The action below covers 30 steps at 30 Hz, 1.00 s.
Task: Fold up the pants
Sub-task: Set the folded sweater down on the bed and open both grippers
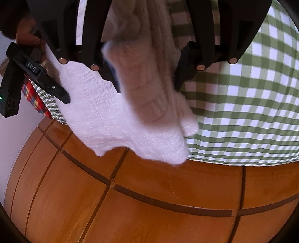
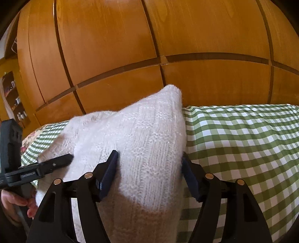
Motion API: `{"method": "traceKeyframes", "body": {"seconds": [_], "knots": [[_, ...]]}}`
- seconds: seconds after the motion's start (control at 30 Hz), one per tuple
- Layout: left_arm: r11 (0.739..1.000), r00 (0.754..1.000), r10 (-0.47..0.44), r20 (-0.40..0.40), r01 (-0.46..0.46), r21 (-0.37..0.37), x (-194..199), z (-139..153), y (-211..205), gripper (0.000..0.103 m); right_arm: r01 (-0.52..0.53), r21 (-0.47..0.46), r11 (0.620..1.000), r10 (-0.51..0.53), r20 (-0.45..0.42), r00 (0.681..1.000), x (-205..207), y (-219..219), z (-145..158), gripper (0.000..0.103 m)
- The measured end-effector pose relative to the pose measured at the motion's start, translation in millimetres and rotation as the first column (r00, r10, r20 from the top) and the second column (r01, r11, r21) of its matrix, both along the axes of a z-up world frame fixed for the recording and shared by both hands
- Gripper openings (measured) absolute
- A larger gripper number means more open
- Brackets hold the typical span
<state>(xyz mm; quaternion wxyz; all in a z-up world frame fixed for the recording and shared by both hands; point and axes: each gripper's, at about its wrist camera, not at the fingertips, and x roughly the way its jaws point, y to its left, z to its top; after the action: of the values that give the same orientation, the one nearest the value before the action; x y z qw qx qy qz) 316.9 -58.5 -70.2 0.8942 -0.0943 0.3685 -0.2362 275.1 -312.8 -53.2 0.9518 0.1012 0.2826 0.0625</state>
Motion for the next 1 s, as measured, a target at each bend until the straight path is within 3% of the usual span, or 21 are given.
{"method": "traceKeyframes", "body": {"seconds": [0.13,0.23,0.4,0.53,0.67,0.77,0.87,1.0], "knots": [[0.999,0.999,0.03,-0.011,-0.03,-0.019,-18.8,0.3,3.6,0.063,0.004,0.013,1.0,-0.004,-0.019,1.0,-9.6,-1.9,0.5,0.072],[0.997,0.998,0.063,0.004,-0.063,-0.046,-37.5,4.2,7.6,0.066,0.01,-0.032,0.999,-0.01,-0.018,1.0,-18.9,5.4,4.7,0.072],[0.991,0.977,0.133,0.167,-0.129,-0.035,-87.0,27.5,4.0,0.073,0.017,-0.123,0.992,-0.018,-0.005,1.0,-36.6,19.3,12.8,0.072],[0.993,0.962,0.116,0.247,-0.115,-0.016,-103.2,42.8,-9.6,0.082,0.049,-0.151,0.987,-0.049,0.007,0.999,-53.4,26.3,20.2,0.078],[0.99,0.97,0.091,0.224,-0.111,0.081,-86.7,36.1,-25.1,0.081,0.074,-0.176,0.982,-0.072,0.019,0.997,-70.9,33.3,24.3,0.078],[0.966,0.982,0.139,0.128,-0.163,0.2,-64.6,11.1,-21.6,0.072,0.098,-0.227,0.969,-0.102,-0.006,0.995,-75.1,37.2,17.8,0.078],[0.973,0.98,0.198,-0.005,-0.196,0.12,-49.6,-8.2,5.2,0.074,0.082,-0.215,0.973,-0.098,-0.064,0.993,-71.4,38.2,3.3,0.078],[0.973,0.977,0.21,-0.03,-0.206,0.105,-47.0,-15.1,14.4,0.078,0.06,-0.247,0.967,-0.082,-0.08,0.993,-68.2,45.5,-4.5,0.078]]}}
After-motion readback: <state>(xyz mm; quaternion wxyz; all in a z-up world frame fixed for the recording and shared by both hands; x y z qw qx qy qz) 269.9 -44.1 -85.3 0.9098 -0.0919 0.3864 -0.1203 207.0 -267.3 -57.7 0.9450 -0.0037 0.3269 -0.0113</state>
